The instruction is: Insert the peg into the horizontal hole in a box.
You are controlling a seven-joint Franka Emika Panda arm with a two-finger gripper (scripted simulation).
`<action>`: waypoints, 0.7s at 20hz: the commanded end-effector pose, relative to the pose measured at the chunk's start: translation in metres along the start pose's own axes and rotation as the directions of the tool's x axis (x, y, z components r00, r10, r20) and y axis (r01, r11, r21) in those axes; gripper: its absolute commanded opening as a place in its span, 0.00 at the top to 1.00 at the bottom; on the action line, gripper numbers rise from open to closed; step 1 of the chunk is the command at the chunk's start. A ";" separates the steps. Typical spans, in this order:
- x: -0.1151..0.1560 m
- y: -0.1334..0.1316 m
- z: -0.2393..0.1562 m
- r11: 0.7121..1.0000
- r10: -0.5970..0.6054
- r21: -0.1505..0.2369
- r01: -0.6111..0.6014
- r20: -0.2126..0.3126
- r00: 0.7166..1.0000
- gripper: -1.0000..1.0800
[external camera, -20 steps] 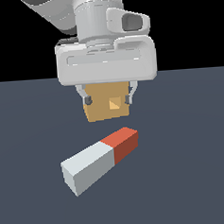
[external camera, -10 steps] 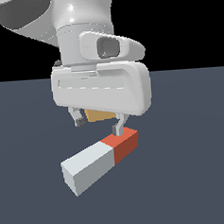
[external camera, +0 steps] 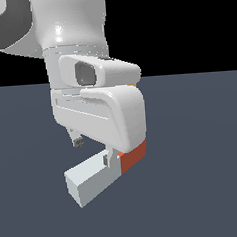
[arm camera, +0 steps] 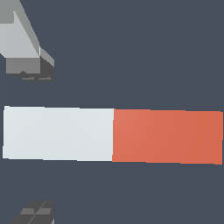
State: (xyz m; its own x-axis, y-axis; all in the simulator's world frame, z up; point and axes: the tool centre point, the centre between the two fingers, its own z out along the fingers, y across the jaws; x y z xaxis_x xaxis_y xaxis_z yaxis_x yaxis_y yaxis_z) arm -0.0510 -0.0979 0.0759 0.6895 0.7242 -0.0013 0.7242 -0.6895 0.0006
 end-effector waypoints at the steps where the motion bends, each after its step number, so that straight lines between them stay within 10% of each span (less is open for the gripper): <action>1: -0.002 -0.001 0.002 1.000 0.021 0.000 -0.021 -0.001 1.000 0.04; 14: -0.003 -0.002 0.034 1.000 0.023 0.001 -0.023 -0.001 1.000 0.04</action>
State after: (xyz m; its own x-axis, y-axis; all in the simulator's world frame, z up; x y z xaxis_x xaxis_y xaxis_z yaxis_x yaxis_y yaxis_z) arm -0.0538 -0.0994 0.0497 0.7055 0.7087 -0.0001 0.7087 -0.7055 0.0007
